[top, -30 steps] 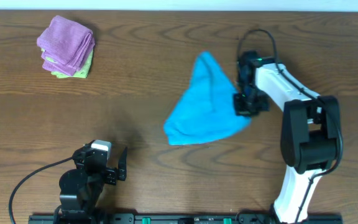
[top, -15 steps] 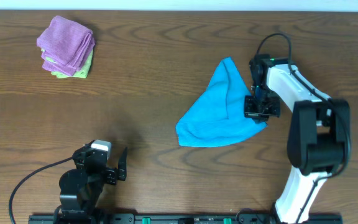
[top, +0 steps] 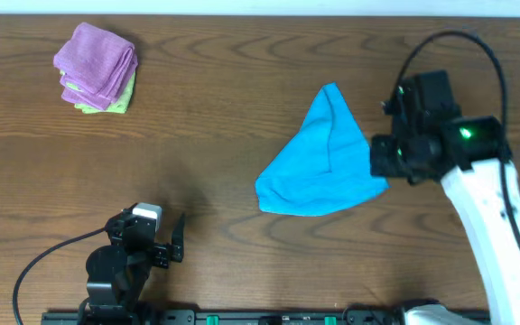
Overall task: Fold the cloth
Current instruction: 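Lower the blue cloth onto the table and open the right gripper, then retract the right gripper and reach the left gripper to the cloth, then grasp the folded-over top corner of the cloth with the left gripper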
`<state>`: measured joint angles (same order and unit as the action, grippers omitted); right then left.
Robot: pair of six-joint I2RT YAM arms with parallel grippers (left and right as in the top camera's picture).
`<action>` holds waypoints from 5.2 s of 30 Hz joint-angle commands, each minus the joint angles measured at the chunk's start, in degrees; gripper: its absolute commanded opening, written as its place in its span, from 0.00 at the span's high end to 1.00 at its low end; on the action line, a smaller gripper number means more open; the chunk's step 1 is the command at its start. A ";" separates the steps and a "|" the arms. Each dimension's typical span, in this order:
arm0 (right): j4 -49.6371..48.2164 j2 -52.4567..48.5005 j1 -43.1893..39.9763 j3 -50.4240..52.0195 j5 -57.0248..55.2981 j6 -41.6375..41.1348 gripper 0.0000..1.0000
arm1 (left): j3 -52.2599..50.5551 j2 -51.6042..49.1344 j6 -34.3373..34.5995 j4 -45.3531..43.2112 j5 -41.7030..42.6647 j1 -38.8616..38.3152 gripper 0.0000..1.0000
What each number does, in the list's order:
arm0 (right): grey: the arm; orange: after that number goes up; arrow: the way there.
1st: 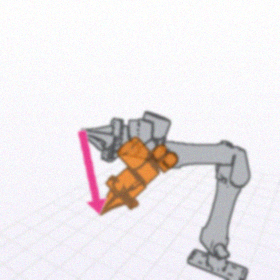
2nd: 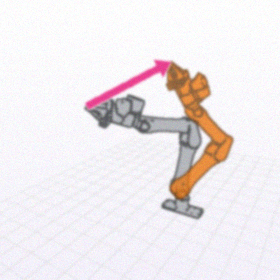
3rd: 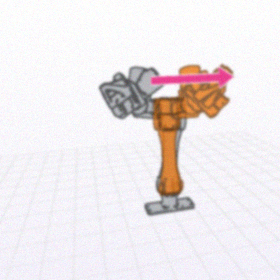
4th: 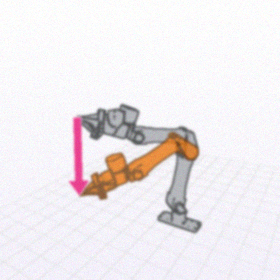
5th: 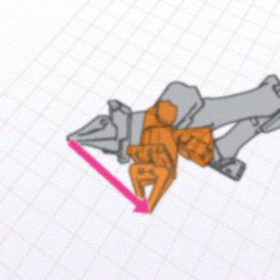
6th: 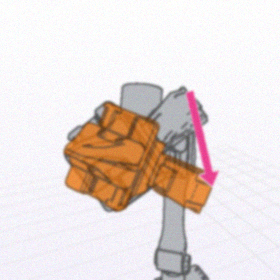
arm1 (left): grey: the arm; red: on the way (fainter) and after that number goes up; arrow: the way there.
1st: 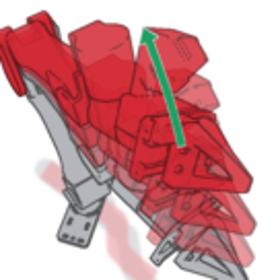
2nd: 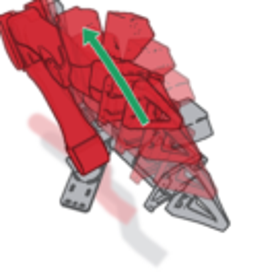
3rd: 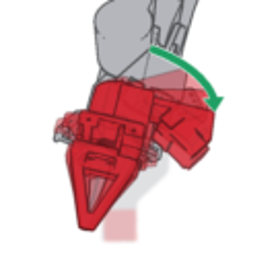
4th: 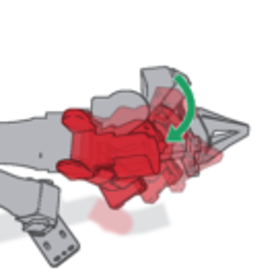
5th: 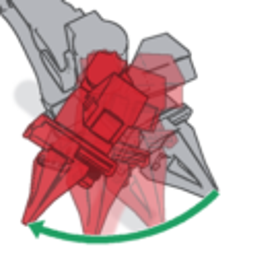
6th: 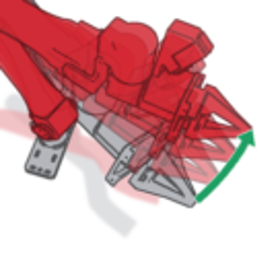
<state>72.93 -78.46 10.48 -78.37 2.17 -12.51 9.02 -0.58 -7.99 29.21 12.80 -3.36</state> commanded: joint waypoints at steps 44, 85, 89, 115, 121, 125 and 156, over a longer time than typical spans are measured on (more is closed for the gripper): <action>4.61 35.23 0.44 0.44 19.52 4.83 0.26 | -0.76 -9.57 37.05 -27.41 37.75 -0.28 0.04; -1.44 35.93 0.42 -2.62 5.07 7.04 0.31 | 60.26 -110.62 7.78 -20.24 -14.99 -47.08 0.09; 1.27 35.93 0.42 -2.62 4.83 7.32 0.30 | 60.26 -112.26 7.80 -25.86 -14.93 -47.08 0.09; 2.29 35.93 0.42 -2.58 3.58 8.35 0.27 | 60.24 -112.67 11.19 -27.34 -5.92 -47.74 0.31; 2.38 35.93 0.42 -2.58 3.58 8.35 0.28 | 60.24 -115.58 9.66 -27.67 -7.30 -47.74 0.35; 2.73 35.93 0.42 -2.58 3.58 8.35 0.28 | 60.24 -116.26 9.64 -28.68 -9.84 -47.71 0.35; 2.95 35.93 0.42 -2.56 3.61 8.35 0.29 | 60.24 -117.09 7.69 -31.08 -13.86 -47.58 0.69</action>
<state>75.70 -42.83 10.52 -80.09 6.35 -5.32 68.20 -116.60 1.02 -1.15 -0.08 -51.11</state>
